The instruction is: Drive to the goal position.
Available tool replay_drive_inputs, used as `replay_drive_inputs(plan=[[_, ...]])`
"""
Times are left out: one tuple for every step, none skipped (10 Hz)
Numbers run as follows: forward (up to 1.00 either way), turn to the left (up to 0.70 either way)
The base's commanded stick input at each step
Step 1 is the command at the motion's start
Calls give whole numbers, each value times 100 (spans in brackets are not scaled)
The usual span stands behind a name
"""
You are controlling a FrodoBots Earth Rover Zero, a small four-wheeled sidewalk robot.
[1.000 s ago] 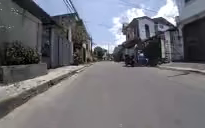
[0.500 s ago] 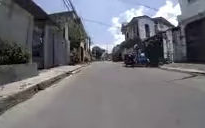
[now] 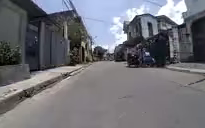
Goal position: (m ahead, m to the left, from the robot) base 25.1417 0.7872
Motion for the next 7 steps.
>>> replay_drive_inputs(plan=[[100,0],[100,0],[100,-18],[100,-35],[100,-25],[100,-5],[100,18]])
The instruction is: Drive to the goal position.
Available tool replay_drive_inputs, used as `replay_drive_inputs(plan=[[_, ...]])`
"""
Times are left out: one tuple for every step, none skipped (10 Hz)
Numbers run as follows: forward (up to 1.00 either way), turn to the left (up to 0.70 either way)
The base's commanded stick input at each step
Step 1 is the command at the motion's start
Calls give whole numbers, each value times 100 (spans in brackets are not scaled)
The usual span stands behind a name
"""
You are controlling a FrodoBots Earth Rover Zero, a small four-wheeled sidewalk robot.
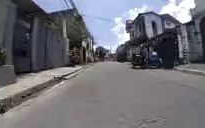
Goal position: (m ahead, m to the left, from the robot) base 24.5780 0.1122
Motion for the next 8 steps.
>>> replay_drive_inputs(plan=[[100,34],[100,26],[100,11],[100,0],[100,0],[100,0],[100,5],[100,20]])
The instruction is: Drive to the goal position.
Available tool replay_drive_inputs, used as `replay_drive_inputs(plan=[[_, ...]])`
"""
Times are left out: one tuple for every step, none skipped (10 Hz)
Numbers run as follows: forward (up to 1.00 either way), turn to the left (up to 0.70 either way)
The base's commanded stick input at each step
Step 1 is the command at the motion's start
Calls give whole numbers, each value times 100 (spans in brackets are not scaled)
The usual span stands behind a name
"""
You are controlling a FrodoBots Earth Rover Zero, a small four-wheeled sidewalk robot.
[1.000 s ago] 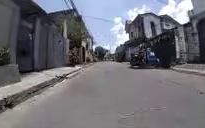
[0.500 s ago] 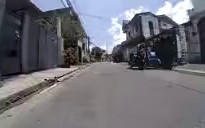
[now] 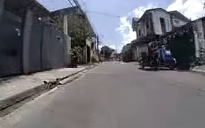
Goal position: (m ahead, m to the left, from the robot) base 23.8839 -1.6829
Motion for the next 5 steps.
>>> replay_drive_inputs(plan=[[100,36],[100,36],[100,0],[100,0],[100,0]])
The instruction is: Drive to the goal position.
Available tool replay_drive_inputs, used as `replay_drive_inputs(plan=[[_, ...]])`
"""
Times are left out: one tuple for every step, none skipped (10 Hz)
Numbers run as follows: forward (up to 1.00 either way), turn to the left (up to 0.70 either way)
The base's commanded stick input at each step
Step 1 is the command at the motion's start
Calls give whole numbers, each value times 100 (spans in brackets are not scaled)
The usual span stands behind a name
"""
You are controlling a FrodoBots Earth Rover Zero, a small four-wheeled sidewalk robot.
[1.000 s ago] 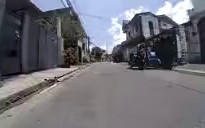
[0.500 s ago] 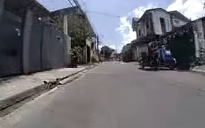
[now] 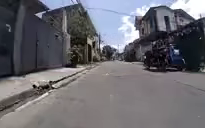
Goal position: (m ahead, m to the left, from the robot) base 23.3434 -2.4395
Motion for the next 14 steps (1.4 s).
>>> replay_drive_inputs(plan=[[100,0],[100,0],[100,0],[100,0],[100,1],[100,10],[100,26],[100,35],[100,9],[100,0],[100,0],[100,0],[100,0],[100,0]])
